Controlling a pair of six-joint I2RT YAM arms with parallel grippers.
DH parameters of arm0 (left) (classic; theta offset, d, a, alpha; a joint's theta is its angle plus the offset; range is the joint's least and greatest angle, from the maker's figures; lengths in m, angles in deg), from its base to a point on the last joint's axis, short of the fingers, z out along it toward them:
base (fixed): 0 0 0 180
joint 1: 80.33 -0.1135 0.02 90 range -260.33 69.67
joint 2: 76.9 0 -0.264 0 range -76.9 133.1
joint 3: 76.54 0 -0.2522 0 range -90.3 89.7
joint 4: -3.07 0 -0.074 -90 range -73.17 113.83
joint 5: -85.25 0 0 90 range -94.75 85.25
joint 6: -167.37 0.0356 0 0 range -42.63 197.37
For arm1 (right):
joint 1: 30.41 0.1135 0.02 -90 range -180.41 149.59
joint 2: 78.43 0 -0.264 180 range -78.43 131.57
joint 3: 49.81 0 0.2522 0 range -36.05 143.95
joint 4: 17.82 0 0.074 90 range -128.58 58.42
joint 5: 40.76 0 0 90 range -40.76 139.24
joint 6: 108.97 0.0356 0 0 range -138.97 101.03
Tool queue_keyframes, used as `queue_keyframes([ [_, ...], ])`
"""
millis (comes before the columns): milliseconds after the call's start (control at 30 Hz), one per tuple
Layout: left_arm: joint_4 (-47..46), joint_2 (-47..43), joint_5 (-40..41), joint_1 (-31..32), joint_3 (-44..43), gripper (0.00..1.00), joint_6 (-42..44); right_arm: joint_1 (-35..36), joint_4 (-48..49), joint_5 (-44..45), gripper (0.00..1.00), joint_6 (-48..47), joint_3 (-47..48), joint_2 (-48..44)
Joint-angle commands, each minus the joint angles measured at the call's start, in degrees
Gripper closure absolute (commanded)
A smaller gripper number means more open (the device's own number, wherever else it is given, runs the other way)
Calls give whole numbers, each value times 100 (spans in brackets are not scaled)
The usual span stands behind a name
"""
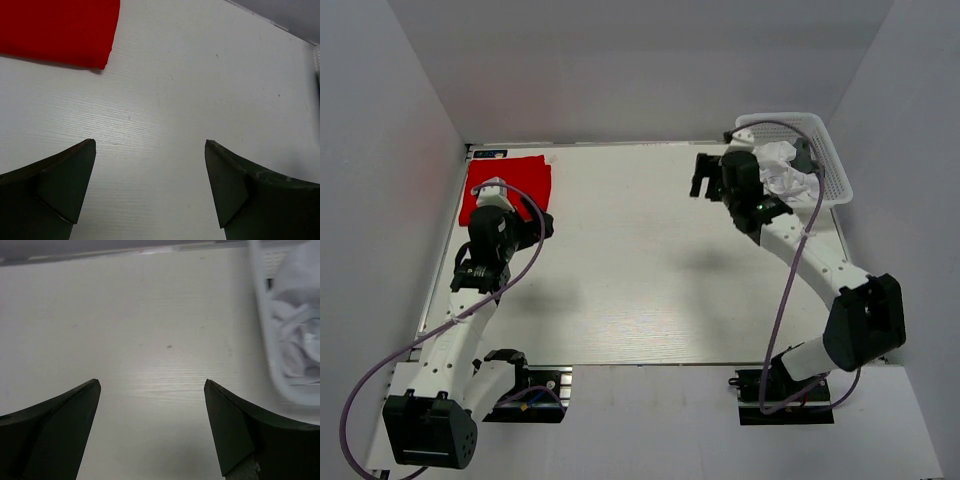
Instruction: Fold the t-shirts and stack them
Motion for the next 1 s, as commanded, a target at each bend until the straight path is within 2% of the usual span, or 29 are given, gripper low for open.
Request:
queue_keyframes([
  [0,9,60,55,-16,-144,0,107,-719,-940,753,10,20,727,469],
  [100,62,182,108,-16,-197,0,168,-1718,-1238,701,10,-129,1768,933],
  [200,62,235,108,-16,-250,0,229,-2064,-1538,684,10,-347,2212,1522],
  [267,9,287,213,-16,-250,0,230,-2406,-1276,455,10,-1013,2485,1962],
  [300,9,358,275,-16,-302,0,282,-2634,-1171,402,10,-1443,3051,2235],
  [400,70,358,337,-16,-302,0,283,-2758,-1361,446,10,-1753,3528,2842],
  [467,70,411,398,-16,-302,0,335,-3171,-1442,394,10,-1842,3987,3430],
  [600,70,595,521,-16,-355,0,336,-3550,-1486,-368,10,-1991,4778,4205],
  [767,123,806,662,-16,-469,0,336,-3708,-1591,-933,15,-2291,5131,4996],
  [833,123,859,715,-16,-469,0,336,-3778,-1600,-1039,25,-2213,5140,5154],
  [867,123,859,715,-16,-469,0,336,-3787,-1626,-1370,30,-2177,5131,5216],
  [933,123,912,715,-16,-521,0,336,-3858,-1644,-1671,55,-2010,5096,5243],
  [967,123,912,715,-16,-522,0,336,-3866,-1644,-2212,65,-1992,5061,5243],
])
